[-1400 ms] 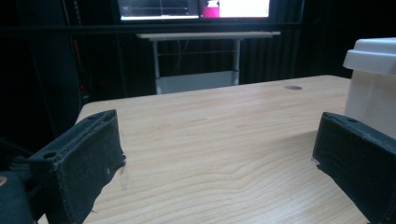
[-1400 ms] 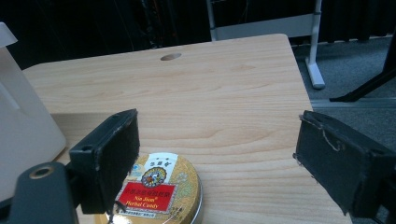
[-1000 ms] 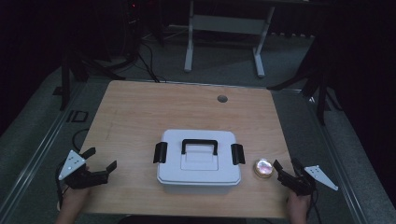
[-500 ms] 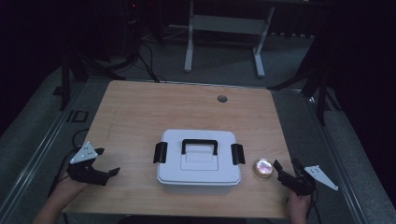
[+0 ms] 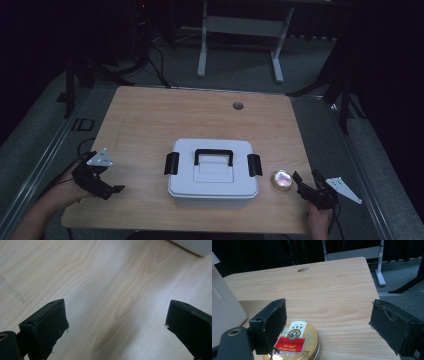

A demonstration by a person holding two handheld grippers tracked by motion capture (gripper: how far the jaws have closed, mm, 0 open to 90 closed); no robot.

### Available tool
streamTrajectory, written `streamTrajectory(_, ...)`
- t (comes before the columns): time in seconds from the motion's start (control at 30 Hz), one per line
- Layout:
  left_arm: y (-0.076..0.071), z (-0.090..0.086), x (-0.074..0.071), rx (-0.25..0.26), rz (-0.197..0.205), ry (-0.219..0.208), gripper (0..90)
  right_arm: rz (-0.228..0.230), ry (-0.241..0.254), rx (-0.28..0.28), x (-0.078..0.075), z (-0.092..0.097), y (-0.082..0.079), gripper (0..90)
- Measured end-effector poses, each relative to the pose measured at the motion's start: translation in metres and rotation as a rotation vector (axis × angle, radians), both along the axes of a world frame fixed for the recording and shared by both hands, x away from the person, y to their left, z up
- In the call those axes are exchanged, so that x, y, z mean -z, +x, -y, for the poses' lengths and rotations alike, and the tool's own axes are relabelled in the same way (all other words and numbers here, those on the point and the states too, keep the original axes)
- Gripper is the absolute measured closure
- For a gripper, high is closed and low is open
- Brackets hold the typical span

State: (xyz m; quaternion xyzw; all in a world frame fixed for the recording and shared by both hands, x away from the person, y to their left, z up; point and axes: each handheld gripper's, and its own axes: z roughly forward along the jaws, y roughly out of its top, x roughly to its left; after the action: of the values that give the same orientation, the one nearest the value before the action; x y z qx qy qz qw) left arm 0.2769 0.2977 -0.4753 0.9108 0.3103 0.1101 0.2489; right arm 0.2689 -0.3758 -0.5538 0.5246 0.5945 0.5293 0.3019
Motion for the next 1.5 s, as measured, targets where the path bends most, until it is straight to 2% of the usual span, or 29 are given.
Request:
streamTrajectory(0.07, 0.001, 0.001, -0.002, 0.009, -0.009, 0.03, 3.6, 0.0, 0.0, 0.0, 0.0, 0.0, 0.0, 13.2)
streamTrajectory(0.2, 0.003, 0.002, -0.004, 0.037, -0.068, 0.077, 4.0, 0.0, 0.0, -0.001, 0.0, 0.0, 0.0, 13.2)
streamTrajectory(0.33, 0.005, 0.005, -0.005, 0.054, -0.097, 0.123, 4.6, -0.001, 0.001, -0.001, 0.0, 0.0, 0.0, 13.2)
streamTrajectory(0.4, 0.006, 0.005, -0.005, 0.062, -0.127, 0.135, 5.5, -0.001, 0.001, -0.001, 0.0, 0.0, 0.0, 13.2)
streamTrajectory(0.53, 0.008, 0.009, -0.007, 0.081, -0.154, 0.193, 5.6, -0.001, 0.0, 0.0, 0.0, 0.0, 0.0, 13.2)
streamTrajectory(0.63, 0.01, 0.01, -0.01, 0.092, -0.185, 0.233, 5.6, -0.001, 0.001, 0.0, 0.0, 0.0, 0.0, 13.2)
streamTrajectory(0.67, 0.011, 0.011, -0.01, 0.097, -0.206, 0.238, 5.7, -0.002, 0.001, 0.0, 0.0, 0.0, 0.0, 13.2)
streamTrajectory(0.8, 0.014, 0.014, -0.014, 0.112, -0.228, 0.297, 5.6, -0.002, 0.002, 0.0, 0.0, 0.0, 0.0, 13.2)
streamTrajectory(0.87, 0.015, 0.016, -0.016, 0.12, -0.254, 0.312, 5.8, -0.002, 0.002, 0.0, 0.0, 0.0, 0.0, 13.2)
streamTrajectory(0.9, 0.015, 0.018, -0.017, 0.123, -0.248, 0.338, 6.3, -0.002, 0.001, 0.0, 0.0, 0.0, 0.0, 13.2)
streamTrajectory(1.0, 0.017, 0.021, -0.019, 0.128, -0.271, 0.373, 7.9, -0.002, 0.001, 0.0, 0.0, 0.0, 0.0, 13.2)
streamTrajectory(1.03, 0.017, 0.023, -0.02, 0.124, -0.286, 0.378, 8.0, -0.002, 0.001, 0.0, 0.0, 0.0, 0.0, 13.2)
streamTrajectory(1.1, 0.017, 0.023, -0.02, 0.124, -0.286, 0.378, 8.0, -0.003, 0.002, 0.001, 0.0, 0.0, 0.0, 13.2)
streamTrajectory(1.13, 0.02, 0.027, -0.023, 0.133, -0.31, 0.437, 8.0, -0.002, 0.0, 0.0, 0.0, 0.0, 0.0, 13.2)
streamTrajectory(1.17, 0.021, 0.028, -0.023, 0.136, -0.307, 0.46, 8.0, -0.002, 0.0, 0.0, 0.0, 0.0, 0.0, 13.2)
streamTrajectory(1.23, 0.023, 0.03, -0.027, 0.146, -0.324, 0.459, 8.0, -0.001, 0.0, 0.0, 0.0, 0.0, 0.0, 13.2)
streamTrajectory(1.3, 0.023, 0.032, -0.03, 0.149, -0.316, 0.463, 9.6, -0.002, 0.001, -0.001, 0.0, 0.0, 0.0, 13.2)
streamTrajectory(1.37, 0.025, 0.034, -0.036, 0.155, -0.315, 0.44, 9.6, -0.002, 0.001, -0.001, 0.0, 0.0, 0.0, 13.2)
streamTrajectory(1.4, 0.027, 0.037, -0.041, 0.158, -0.298, 0.444, 9.7, -0.002, 0.001, -0.001, 0.0, 0.0, 0.0, 13.2)
streamTrajectory(1.5, 0.028, 0.041, -0.045, 0.171, -0.296, 0.457, 9.7, -0.001, 0.0, -0.001, 0.0, 0.0, 0.0, 13.2)
